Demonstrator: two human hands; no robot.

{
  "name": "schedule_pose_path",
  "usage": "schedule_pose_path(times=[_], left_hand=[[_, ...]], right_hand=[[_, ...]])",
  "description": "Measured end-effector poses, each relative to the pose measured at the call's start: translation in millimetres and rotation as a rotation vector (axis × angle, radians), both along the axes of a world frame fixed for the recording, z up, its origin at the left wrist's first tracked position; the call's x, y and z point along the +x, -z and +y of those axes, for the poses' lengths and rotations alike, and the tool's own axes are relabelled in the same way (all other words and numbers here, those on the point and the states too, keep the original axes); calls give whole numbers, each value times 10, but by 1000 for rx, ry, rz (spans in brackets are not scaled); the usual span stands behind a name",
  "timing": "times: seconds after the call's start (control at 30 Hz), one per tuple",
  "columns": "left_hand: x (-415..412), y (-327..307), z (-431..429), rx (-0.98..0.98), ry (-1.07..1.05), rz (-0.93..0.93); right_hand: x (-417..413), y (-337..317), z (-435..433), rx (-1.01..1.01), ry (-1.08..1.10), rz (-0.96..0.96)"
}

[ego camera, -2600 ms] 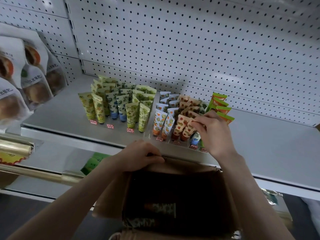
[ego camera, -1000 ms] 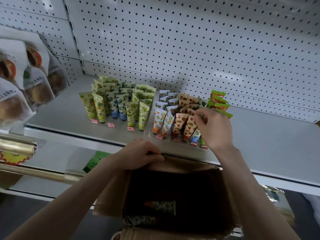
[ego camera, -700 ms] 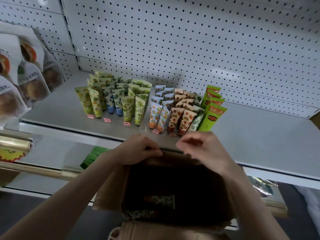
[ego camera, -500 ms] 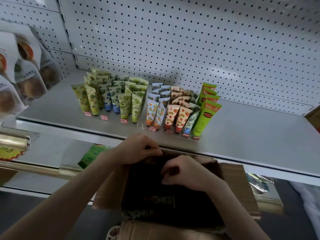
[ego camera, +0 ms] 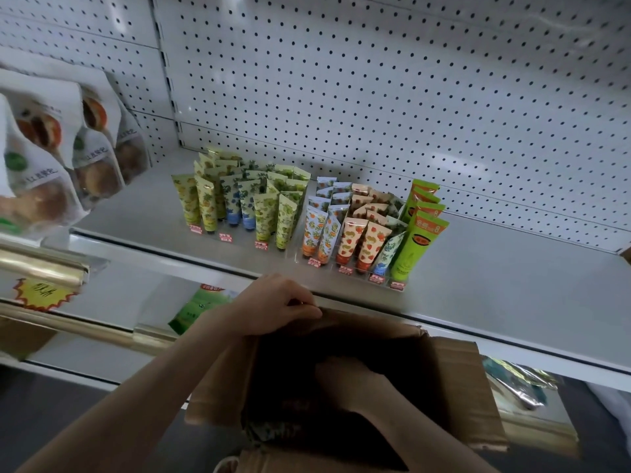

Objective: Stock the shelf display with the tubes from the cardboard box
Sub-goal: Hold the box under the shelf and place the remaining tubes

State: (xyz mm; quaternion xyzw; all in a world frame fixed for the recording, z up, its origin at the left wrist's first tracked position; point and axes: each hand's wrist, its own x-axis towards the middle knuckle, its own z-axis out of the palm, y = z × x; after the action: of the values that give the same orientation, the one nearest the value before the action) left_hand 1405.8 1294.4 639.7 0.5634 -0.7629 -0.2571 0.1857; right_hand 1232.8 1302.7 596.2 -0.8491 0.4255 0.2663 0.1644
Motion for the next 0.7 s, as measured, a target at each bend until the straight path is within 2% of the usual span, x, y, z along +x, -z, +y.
schedule_pose_path(times=[0.13,0.27,0.37,0.53,0.7], left_hand=[[70,-6,45,2,-28,7],[165,11,65,13,-59,-10],[252,35,77,44,-84,-17],[305,63,78,68,-97,-11],[307,59,47,76,-86,-18]], right_hand=[[35,41,51,-9,-147,-63],[84,-100,44,36,-92,-107],[35,-338,-86,88,-97,-290],[-160,-680,-248,113,62,-543],[-370,-954,-315,165,322,-885]])
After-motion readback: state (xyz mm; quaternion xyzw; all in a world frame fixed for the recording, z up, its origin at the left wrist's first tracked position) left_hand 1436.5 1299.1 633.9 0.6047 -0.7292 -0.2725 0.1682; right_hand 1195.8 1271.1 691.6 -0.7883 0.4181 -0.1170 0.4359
